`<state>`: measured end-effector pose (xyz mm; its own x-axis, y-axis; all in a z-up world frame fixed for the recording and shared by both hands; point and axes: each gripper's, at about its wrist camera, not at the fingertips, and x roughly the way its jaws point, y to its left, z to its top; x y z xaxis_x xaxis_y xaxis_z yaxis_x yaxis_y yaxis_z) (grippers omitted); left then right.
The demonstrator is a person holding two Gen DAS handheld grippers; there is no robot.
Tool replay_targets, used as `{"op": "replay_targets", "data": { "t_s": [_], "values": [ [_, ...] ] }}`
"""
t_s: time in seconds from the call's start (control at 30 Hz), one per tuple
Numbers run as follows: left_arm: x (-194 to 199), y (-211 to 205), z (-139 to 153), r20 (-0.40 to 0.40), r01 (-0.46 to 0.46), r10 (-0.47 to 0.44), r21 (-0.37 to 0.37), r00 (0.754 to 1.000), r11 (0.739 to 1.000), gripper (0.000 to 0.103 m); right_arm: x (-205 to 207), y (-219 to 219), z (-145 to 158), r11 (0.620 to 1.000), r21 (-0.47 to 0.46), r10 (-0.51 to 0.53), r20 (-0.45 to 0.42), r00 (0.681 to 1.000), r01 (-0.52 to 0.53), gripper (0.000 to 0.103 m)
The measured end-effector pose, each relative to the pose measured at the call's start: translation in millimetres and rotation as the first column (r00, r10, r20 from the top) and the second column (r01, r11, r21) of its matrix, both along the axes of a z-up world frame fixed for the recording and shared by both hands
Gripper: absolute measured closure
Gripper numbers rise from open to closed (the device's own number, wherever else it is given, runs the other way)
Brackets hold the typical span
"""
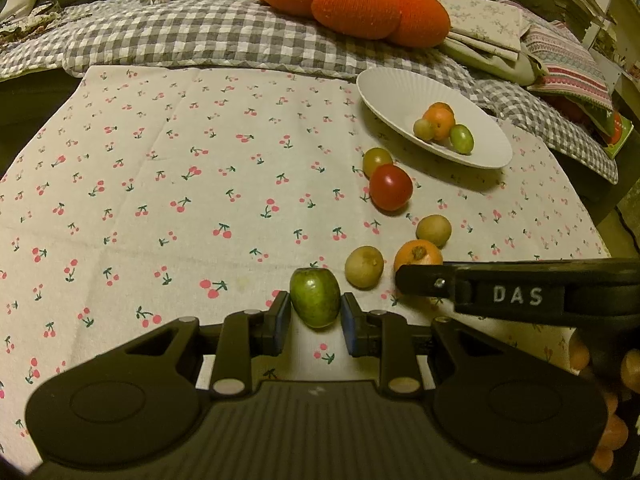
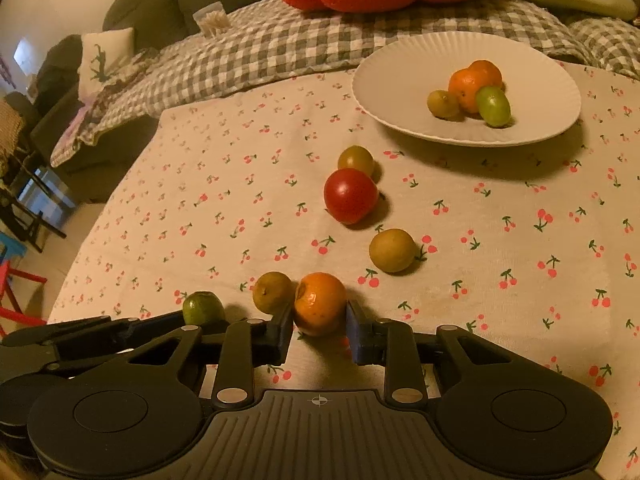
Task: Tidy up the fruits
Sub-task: 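Carry the green fruit and the orange toward the white plate with both tools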
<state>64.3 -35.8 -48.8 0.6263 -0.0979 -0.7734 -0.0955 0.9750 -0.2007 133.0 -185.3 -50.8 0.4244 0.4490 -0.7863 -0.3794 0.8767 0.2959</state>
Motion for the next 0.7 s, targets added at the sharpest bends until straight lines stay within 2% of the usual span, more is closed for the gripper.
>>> {"op": "replay_targets", "data": {
  "t_s": [0.7],
  "values": [
    [5,-7,11,0.067,0.009,-0.014,0.074,0.998,0.997,0.078,-1,-10,23,0.998,0.055,-0.022,0.039,0.999,0.02,0.076]
  ]
}}
